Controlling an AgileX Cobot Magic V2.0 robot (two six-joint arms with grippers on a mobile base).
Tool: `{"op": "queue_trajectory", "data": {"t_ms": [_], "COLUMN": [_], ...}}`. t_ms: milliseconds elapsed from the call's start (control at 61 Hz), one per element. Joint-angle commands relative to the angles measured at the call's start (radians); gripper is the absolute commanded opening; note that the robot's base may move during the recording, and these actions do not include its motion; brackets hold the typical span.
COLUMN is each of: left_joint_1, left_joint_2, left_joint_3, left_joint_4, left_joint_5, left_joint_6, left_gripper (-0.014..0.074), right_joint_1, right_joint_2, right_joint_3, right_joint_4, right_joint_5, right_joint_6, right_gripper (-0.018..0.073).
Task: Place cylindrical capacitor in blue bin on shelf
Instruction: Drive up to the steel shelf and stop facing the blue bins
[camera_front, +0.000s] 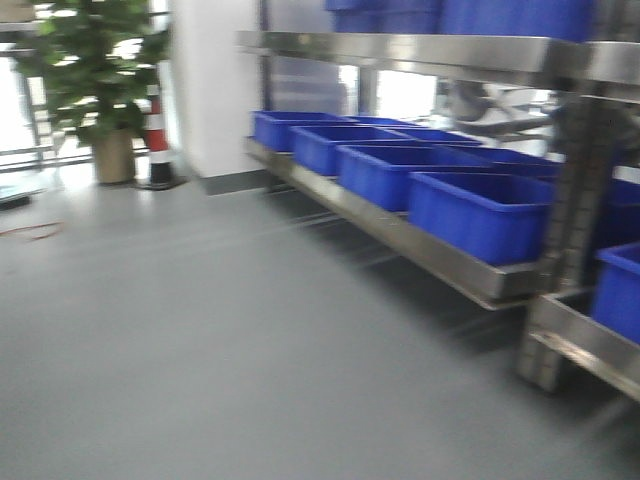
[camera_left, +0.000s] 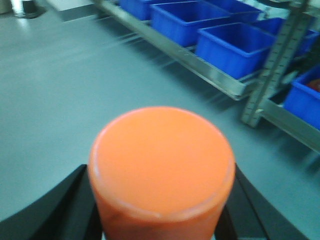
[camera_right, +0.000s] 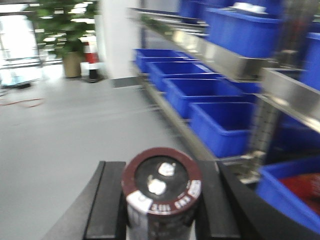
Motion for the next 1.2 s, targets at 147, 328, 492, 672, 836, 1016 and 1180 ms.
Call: {"op": "queue_trajectory", "data": {"t_ms": [147, 328, 492, 672, 836, 1016, 1180], "left_joint_1": [-0.005, -0.005, -0.005, -0.005, -0.005, -0.005, -0.005], "left_joint_2": [-0.003, -0.003, -0.003, -0.003, -0.003, -0.003, -0.003], "left_joint_3": [-0.009, -0.009, -0.009, -0.009, -0.009, -0.009, -0.009], "left_joint_4": [-0.004, -0.004, -0.004, -0.004, -0.004, -0.004, -0.004], "left_joint_5": [-0.016, -0.016, -0.016, -0.016, -0.016, -0.016, -0.016], "left_joint_6": [0.000, 0.000, 0.000, 0.000, 0.000, 0.000, 0.000], "left_gripper": [-0.0111, -0.0111, -0.0111, -0.0111, -0.0111, -0.0111, -0.0111], "right_joint_1": [0.001, 0.001, 0.001, 0.001, 0.001, 0.001, 0.001], "right_joint_2": [-0.003, -0.003, -0.003, -0.003, -0.003, -0.003, -0.003], "right_joint_3": [-0.008, -0.008, -0.008, -0.008, -0.008, -0.008, -0.008], "right_joint_4": [-0.001, -0.001, -0.001, -0.001, -0.001, -0.001, -0.001], "right_joint_5": [-0.030, -0.030, -0.030, -0.030, -0.030, -0.030, -0.030], "right_joint_6": [-0.004, -0.004, -0.004, -0.004, -0.004, -0.004, -0.004], "right_gripper": [-0.0162, -0.0162, -0.0162, -0.0162, -0.0162, -0.0162, -0.0162]}}
